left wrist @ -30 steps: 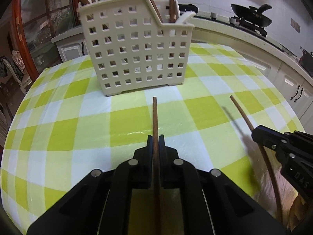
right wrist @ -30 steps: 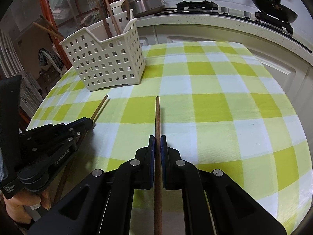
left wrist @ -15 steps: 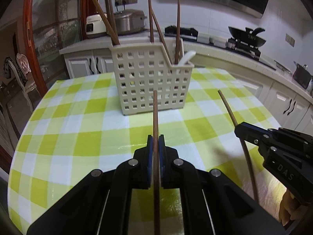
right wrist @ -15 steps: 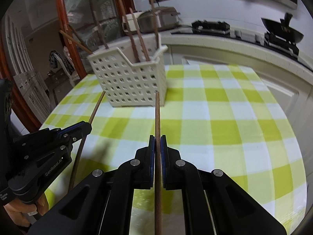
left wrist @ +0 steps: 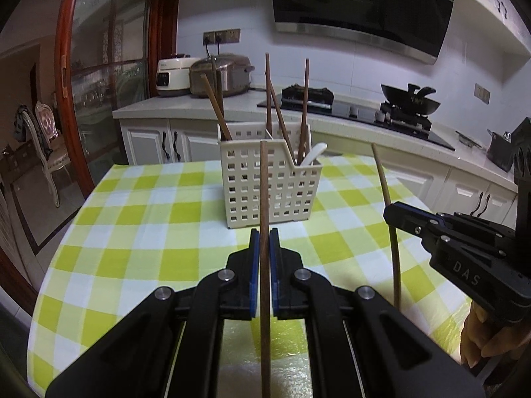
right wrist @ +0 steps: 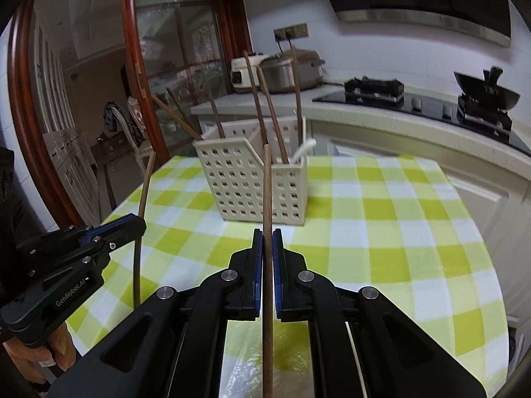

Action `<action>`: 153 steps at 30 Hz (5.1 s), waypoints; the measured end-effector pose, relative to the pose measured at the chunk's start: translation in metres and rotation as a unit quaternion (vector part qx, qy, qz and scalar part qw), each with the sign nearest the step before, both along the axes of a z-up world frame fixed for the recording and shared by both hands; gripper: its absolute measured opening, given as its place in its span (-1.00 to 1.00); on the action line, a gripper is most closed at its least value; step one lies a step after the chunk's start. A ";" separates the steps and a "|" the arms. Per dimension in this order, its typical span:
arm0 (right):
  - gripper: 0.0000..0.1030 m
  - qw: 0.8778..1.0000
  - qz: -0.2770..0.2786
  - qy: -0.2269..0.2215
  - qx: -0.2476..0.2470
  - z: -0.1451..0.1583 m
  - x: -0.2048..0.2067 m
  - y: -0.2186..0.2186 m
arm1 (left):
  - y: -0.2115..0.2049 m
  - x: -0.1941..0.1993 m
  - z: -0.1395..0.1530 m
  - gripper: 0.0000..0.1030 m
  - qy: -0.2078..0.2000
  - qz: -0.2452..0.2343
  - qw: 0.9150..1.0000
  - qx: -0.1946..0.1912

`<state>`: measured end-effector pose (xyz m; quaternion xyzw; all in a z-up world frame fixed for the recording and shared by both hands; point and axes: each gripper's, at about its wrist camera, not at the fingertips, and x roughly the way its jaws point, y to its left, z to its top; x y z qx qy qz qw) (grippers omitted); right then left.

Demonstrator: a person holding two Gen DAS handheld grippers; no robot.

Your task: Organize utensils

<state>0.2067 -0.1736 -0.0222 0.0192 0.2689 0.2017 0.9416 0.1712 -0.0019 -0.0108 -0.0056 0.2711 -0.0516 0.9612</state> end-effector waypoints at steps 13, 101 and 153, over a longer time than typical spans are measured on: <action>-0.88 0.999 0.013 -0.042 -0.007 0.022 -0.023 0.009 | -0.001 -0.022 0.026 -0.89 -0.040 0.005 0.999 0.011; -0.85 0.993 0.086 -0.057 -0.058 0.085 0.207 0.062 | 0.039 0.225 0.124 -0.63 -0.044 0.082 0.995 -0.032; 0.61 0.997 -0.005 -0.078 -0.023 0.040 -0.015 0.000 | 0.035 -0.020 0.043 0.91 -0.137 0.069 0.988 0.018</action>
